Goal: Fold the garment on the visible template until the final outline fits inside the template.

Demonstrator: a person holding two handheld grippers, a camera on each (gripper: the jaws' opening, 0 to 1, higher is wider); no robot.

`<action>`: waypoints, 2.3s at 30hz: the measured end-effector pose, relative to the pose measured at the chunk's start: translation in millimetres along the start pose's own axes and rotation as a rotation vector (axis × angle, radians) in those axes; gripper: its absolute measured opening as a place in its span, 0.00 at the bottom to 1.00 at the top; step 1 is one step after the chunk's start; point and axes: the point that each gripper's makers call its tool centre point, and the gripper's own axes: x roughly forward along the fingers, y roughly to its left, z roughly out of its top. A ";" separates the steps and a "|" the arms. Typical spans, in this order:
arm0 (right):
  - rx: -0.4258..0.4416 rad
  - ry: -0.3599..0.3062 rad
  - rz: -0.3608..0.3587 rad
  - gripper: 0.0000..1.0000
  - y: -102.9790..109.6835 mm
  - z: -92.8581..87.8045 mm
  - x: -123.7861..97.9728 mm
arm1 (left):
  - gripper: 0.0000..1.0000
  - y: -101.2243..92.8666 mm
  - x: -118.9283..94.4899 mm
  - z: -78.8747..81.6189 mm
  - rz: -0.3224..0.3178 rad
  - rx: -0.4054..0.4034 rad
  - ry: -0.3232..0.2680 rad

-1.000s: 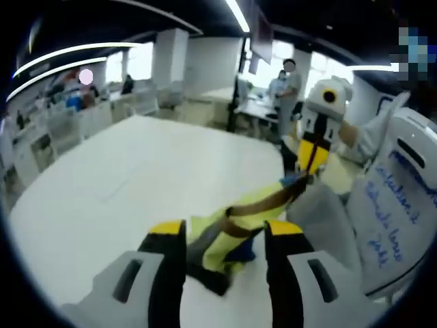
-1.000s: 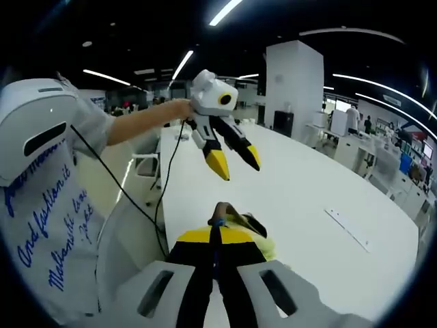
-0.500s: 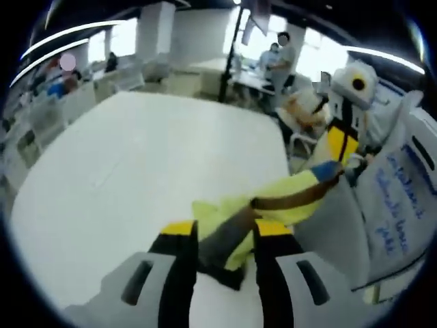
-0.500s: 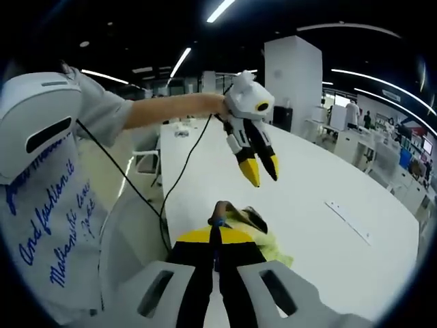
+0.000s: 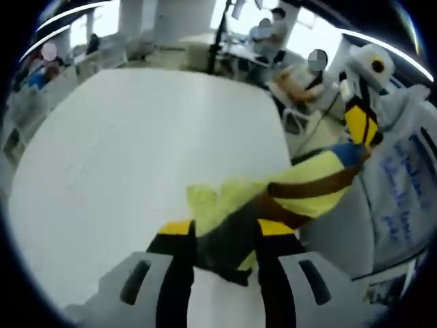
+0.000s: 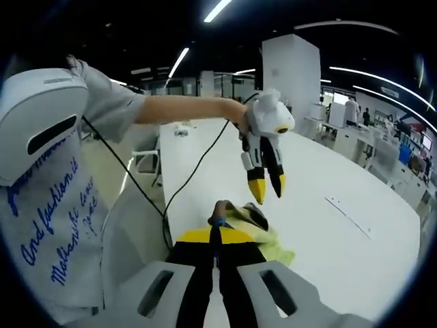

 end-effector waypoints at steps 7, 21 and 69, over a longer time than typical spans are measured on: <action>0.023 -0.005 -0.005 0.01 -0.1 -5.2 0.3 | 0.30 -15.1 17.2 -3.8 -0.060 0.023 0.056; 0.045 0.007 -0.012 0.01 -0.8 -13.7 -3.3 | 0.26 -47.1 44.0 -9.8 -0.177 0.195 0.168; 0.103 0.032 -0.052 0.01 -19.3 -25.7 -5.8 | 0.00 -28.7 40.6 -27.2 -0.127 0.195 0.319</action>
